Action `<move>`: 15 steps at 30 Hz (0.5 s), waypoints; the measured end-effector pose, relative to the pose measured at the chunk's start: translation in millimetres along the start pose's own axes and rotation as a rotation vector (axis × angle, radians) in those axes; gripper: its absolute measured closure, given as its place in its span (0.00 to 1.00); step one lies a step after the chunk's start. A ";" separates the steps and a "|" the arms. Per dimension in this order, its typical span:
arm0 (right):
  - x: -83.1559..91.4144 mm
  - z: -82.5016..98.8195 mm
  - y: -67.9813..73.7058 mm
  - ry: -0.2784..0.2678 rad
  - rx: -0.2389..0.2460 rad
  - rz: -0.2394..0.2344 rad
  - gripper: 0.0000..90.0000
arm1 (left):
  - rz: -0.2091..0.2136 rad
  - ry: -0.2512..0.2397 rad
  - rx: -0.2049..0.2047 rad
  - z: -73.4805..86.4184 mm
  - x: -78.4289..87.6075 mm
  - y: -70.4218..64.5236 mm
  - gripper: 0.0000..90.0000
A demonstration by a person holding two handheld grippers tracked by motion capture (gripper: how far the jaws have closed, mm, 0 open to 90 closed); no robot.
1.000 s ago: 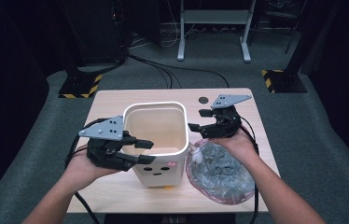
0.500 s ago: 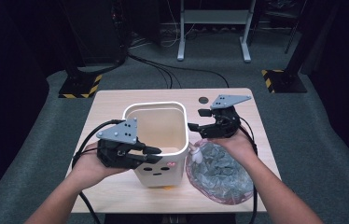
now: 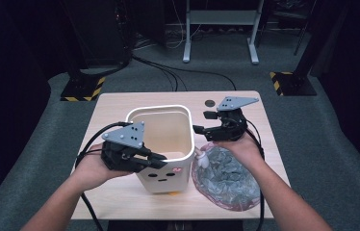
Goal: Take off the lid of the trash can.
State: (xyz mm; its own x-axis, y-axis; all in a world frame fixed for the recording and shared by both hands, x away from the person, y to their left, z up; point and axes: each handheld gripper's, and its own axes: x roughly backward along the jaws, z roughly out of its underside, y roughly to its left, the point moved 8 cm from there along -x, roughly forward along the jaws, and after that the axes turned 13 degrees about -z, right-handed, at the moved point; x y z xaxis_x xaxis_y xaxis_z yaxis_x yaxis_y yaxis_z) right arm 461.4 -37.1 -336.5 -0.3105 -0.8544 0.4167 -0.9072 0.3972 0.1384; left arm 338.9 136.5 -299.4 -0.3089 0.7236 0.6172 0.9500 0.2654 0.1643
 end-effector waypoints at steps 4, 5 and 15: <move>-2.6 0.4 0.5 0.006 0.000 -0.002 0.37 | 0.011 0.000 -0.002 -0.4 -0.7 0.4 0.93; -3.3 0.8 -0.2 0.009 0.003 0.001 0.37 | 0.011 0.003 -0.004 -0.5 -0.6 0.9 0.93; -9.8 5.9 0.0 0.025 -0.002 -0.013 0.37 | 0.022 0.000 -0.028 -0.5 -0.5 3.1 0.93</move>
State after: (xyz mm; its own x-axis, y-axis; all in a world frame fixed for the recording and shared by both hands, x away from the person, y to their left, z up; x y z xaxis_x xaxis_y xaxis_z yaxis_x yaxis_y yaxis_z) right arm 462.8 -30.7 -345.9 -0.2915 -0.8510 0.4369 -0.9105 0.3869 0.1459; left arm 342.1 136.6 -298.8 -0.2879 0.7289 0.6212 0.9575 0.2312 0.1724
